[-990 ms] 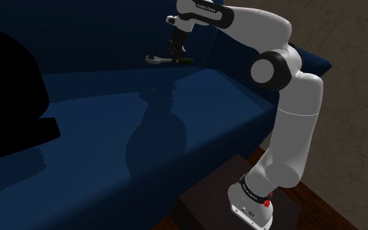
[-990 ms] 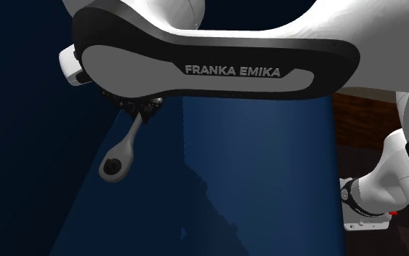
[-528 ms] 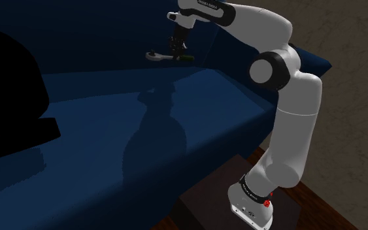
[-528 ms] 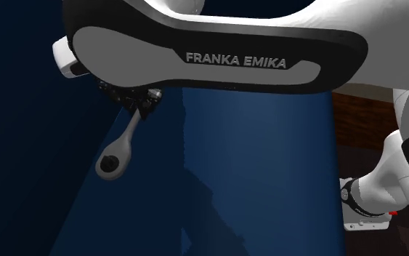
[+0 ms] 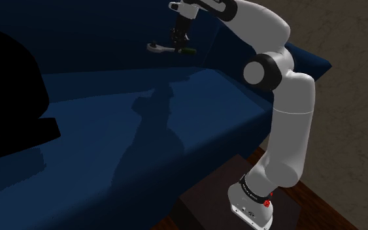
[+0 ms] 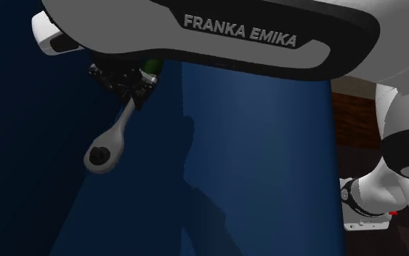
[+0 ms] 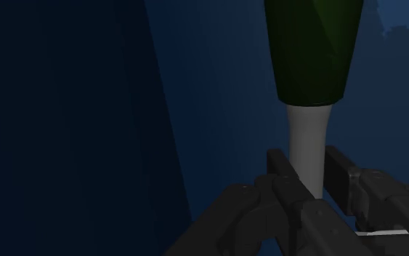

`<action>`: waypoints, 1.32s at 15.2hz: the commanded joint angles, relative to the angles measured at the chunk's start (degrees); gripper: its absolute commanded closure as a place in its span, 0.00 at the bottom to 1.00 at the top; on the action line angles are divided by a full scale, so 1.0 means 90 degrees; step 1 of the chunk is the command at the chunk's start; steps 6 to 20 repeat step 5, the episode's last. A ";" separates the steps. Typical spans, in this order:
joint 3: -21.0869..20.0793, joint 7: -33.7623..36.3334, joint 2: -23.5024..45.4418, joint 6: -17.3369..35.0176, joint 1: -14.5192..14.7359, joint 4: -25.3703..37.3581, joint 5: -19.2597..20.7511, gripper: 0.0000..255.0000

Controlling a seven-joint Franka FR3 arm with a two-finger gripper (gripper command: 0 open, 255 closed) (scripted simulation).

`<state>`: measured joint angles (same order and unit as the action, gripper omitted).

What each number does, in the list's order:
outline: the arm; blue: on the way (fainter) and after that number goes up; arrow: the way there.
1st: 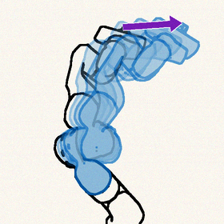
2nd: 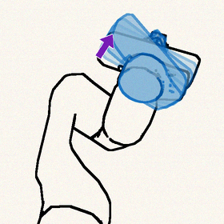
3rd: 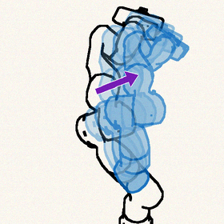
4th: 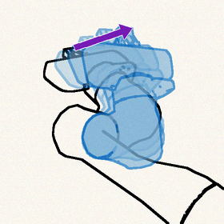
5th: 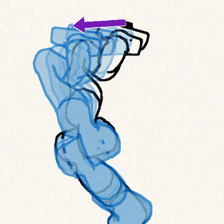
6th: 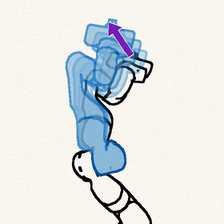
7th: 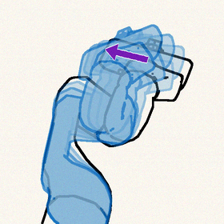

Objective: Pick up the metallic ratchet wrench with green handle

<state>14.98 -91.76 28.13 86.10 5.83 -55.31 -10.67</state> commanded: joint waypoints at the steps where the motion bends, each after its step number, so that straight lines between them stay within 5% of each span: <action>1: -0.0010 0.0024 0.0148 -0.0306 -0.0064 0.0455 -0.0037 1.00; 4: -0.0030 0.0054 0.0382 -0.0656 -0.0160 0.1043 -0.0093 1.00; 20: -0.0030 0.0054 0.0379 -0.0654 -0.0159 0.1037 -0.0092 1.00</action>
